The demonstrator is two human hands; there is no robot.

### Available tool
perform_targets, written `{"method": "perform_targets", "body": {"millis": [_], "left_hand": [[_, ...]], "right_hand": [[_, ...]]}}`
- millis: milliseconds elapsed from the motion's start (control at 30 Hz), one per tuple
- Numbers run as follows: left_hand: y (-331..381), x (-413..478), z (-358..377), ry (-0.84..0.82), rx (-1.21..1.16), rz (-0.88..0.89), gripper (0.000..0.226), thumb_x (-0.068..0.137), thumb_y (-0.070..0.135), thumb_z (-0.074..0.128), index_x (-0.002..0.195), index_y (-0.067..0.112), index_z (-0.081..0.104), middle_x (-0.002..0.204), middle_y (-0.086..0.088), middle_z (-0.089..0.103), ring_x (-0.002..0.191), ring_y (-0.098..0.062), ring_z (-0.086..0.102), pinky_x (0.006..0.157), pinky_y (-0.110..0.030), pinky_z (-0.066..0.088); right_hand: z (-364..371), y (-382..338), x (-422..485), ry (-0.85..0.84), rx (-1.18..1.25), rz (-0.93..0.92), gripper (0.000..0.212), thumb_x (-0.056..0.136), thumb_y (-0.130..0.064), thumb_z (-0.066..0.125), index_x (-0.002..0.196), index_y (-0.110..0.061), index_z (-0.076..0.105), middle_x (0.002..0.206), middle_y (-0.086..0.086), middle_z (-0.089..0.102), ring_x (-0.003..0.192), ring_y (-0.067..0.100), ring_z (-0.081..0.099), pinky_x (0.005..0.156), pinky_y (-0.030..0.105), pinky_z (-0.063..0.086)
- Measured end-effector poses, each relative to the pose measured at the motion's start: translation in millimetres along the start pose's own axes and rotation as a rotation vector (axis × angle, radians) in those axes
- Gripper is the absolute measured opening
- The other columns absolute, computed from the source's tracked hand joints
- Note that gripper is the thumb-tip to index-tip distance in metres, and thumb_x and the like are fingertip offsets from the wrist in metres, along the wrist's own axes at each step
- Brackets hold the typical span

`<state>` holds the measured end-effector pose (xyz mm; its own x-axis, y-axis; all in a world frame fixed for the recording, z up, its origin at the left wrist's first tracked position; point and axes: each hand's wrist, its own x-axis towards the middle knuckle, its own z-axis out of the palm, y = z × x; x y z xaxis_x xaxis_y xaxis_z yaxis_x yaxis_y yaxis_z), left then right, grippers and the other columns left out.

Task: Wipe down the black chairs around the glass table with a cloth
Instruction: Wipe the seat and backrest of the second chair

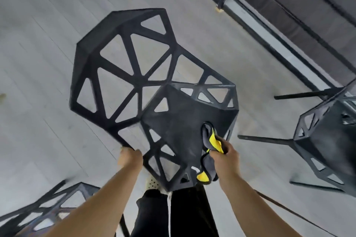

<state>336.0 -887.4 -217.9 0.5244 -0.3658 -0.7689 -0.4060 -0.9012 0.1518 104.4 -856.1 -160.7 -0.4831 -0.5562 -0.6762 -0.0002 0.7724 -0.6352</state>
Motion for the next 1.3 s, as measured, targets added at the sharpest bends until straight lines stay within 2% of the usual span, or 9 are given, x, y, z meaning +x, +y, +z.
{"method": "perform_targets", "body": {"millis": [67,300,433,700,833,900,1000,1167,1300], "left_hand": [[4.8,5.5,5.4,0.077,0.02,-0.048,0.029,0.095,0.007,0.042,0.122,-0.002,0.043,0.118,-0.021,0.057,0.105,-0.039,0.055,0.076,-0.039,0.043],[29.7,20.6,0.1,0.186,0.022,0.017,0.023,0.093,0.005,0.042,0.116,0.001,0.045,0.107,-0.021,0.058,0.08,-0.031,0.051,0.054,-0.034,0.037],[70.0,50.7,-12.4,0.213,0.075,0.163,0.017,0.094,0.01,0.044,0.109,0.002,0.044,0.105,-0.021,0.058,0.087,-0.037,0.055,0.063,-0.042,0.043],[179.2,114.1,-39.4,0.221,0.128,0.501,0.013,0.096,0.013,0.041,0.106,0.004,0.043,0.094,-0.015,0.056,0.076,-0.029,0.049,0.054,-0.036,0.034],[213.1,137.2,-42.7,0.24,0.133,0.611,0.016,0.097,0.017,0.041,0.107,0.005,0.044,0.088,-0.012,0.055,0.074,-0.029,0.05,0.053,-0.035,0.034],[219.1,140.1,-40.3,0.273,0.081,0.663,0.02,0.099,0.021,0.038,0.11,0.006,0.043,0.088,-0.01,0.056,0.074,-0.03,0.051,0.056,-0.036,0.037],[205.2,138.1,-22.9,0.245,-0.044,0.612,0.024,0.1,0.029,0.032,0.11,0.009,0.04,0.087,-0.01,0.057,0.074,-0.034,0.055,0.062,-0.043,0.047],[177.4,134.9,18.6,0.133,-0.356,0.327,0.028,0.098,0.042,0.035,0.098,0.016,0.044,0.081,-0.005,0.063,0.072,-0.027,0.064,0.055,-0.031,0.043],[182.6,146.1,33.0,0.295,-0.333,0.337,0.027,0.097,0.042,0.039,0.094,0.015,0.044,0.078,-0.01,0.06,0.071,-0.032,0.059,0.06,-0.035,0.041]], "right_hand": [[3.7,2.9,19.0,-0.032,-0.037,0.006,0.048,0.08,0.005,0.058,0.092,-0.041,0.061,0.099,-0.007,0.067,0.095,0.017,0.061,0.082,0.031,0.049],[-7.4,-9.5,66.3,-0.039,-0.132,0.002,0.041,0.083,0.001,0.057,0.108,-0.032,0.064,0.099,-0.004,0.068,0.095,0.02,0.062,0.075,0.029,0.047],[-6.6,-20.1,95.5,-0.009,-0.136,0.011,0.039,0.083,0.004,0.055,0.104,-0.029,0.062,0.09,-0.006,0.065,0.091,0.02,0.062,0.073,0.027,0.044],[49.6,-46.7,150.6,0.065,-0.11,0.019,0.036,0.083,-0.006,0.059,0.116,-0.021,0.063,0.097,0.001,0.065,0.092,0.024,0.062,0.072,0.027,0.043],[93.8,-78.6,171.0,-0.062,-0.16,-0.104,0.038,0.084,-0.018,0.066,0.12,-0.028,0.057,0.1,-0.01,0.061,0.102,0.013,0.058,0.085,0.027,0.043],[103.2,-89.1,183.7,-0.148,-0.158,-0.097,0.053,0.086,-0.023,0.065,0.136,-0.023,0.047,0.116,-0.008,0.057,0.115,0.011,0.051,0.098,0.028,0.04],[90.9,-94.4,212.2,-0.046,-0.216,-0.071,0.059,0.09,-0.032,0.06,0.143,-0.022,0.038,0.143,0.004,0.046,0.131,0.02,0.043,0.104,0.034,0.038],[42.2,-96.6,259.5,0.278,-0.463,-0.157,0.045,0.095,-0.022,0.053,0.139,-0.019,0.043,0.141,0.007,0.045,0.122,0.027,0.048,0.092,0.036,0.043],[21.3,-90.7,307.0,0.37,-0.464,-0.098,0.074,0.091,-0.024,0.059,0.15,-0.016,0.015,0.154,0.002,0.015,0.136,0.031,0.027,0.106,0.047,0.036]]}}
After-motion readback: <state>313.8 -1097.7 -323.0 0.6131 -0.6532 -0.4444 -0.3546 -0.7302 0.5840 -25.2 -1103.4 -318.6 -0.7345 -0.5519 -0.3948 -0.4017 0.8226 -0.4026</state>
